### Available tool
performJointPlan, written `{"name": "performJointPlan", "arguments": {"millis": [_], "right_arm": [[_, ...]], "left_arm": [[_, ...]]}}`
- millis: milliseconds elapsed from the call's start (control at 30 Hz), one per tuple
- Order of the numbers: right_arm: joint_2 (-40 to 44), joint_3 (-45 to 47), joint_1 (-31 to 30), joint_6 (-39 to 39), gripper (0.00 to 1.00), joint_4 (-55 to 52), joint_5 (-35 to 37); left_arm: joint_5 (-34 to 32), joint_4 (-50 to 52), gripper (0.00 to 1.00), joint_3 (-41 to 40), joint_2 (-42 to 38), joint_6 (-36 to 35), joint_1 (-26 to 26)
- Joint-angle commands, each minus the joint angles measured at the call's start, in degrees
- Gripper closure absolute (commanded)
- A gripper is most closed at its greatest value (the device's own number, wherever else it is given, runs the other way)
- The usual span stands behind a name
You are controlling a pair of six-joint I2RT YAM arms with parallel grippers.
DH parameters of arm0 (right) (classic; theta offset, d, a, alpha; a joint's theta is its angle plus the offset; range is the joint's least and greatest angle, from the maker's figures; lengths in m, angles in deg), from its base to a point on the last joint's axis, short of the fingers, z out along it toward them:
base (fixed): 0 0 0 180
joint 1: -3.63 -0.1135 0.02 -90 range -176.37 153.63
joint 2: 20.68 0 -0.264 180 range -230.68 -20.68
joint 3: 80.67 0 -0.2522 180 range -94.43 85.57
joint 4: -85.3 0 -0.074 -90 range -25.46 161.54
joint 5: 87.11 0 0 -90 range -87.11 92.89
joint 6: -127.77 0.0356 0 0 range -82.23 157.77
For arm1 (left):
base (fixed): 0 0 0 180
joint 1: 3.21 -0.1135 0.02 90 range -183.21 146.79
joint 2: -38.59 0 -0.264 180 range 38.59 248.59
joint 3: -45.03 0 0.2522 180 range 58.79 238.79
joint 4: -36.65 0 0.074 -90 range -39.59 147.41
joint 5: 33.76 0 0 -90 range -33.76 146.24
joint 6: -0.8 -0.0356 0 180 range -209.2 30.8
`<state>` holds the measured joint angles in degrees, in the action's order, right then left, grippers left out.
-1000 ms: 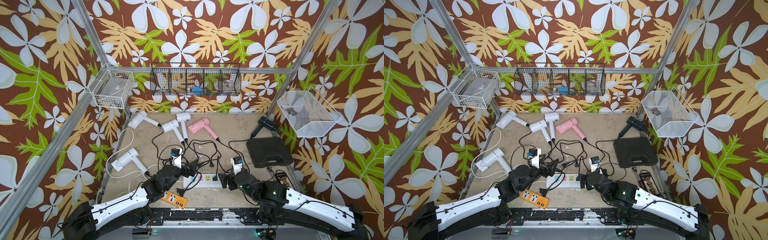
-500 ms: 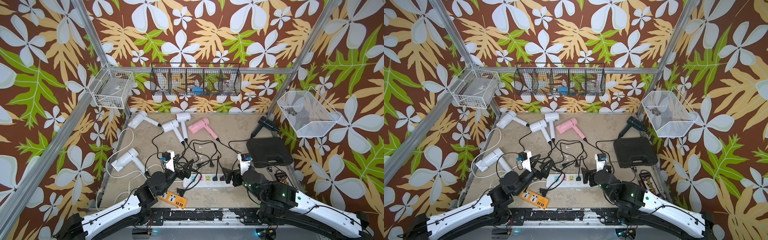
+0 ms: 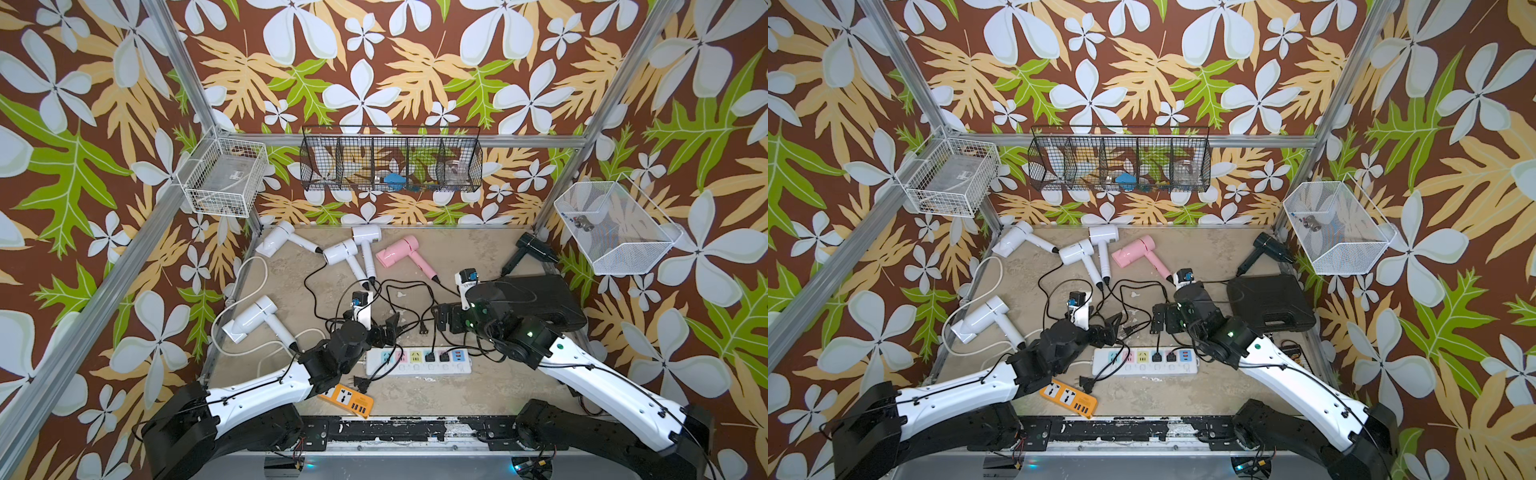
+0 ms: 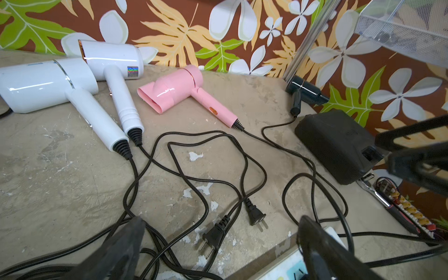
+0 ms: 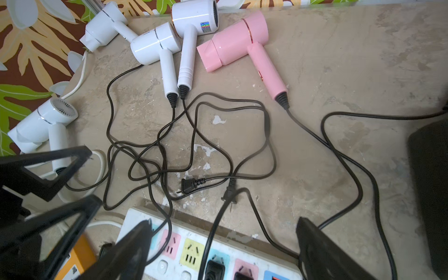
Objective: Charge the blow dryers
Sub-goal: Adjust the charging cable at the center of the board.
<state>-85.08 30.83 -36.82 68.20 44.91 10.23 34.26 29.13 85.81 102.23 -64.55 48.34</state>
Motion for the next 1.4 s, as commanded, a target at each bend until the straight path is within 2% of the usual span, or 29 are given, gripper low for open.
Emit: {"name": "performJointPlan", "arguments": {"millis": [0,233,467,667,867,1233,1367], "right_arm": [[-4.23,-2.48,0.98,-2.40,0.17,-0.06,-3.28],[-14.60,-9.44,1.33,4.26,0.20,-2.58,-1.74],[-24.73,-18.08,1.16,11.74,0.31,-10.31,-2.16],[-30.21,-20.64,0.32,16.14,0.39,-12.50,-2.68],[-37.07,-23.04,-0.07,18.33,0.45,-15.38,0.94],[-45.82,-25.89,0.19,18.43,0.64,-15.22,2.26],[-47.90,-26.05,0.79,18.86,0.65,-15.29,2.53]], "left_arm": [[1.28,1.80,0.00,1.16,1.60,1.01,-0.59],[4.45,2.04,0.00,0.76,1.68,3.08,-3.50],[7.79,2.05,0.00,-0.39,0.97,5.62,-7.41],[8.94,2.05,0.00,-1.60,-0.56,7.16,-9.94],[9.46,1.97,0.00,-2.32,-1.79,7.82,-11.12],[9.52,2.03,0.00,-2.50,-2.60,7.81,-11.29],[9.57,2.03,0.00,-2.50,-2.65,7.87,-11.30]]}}
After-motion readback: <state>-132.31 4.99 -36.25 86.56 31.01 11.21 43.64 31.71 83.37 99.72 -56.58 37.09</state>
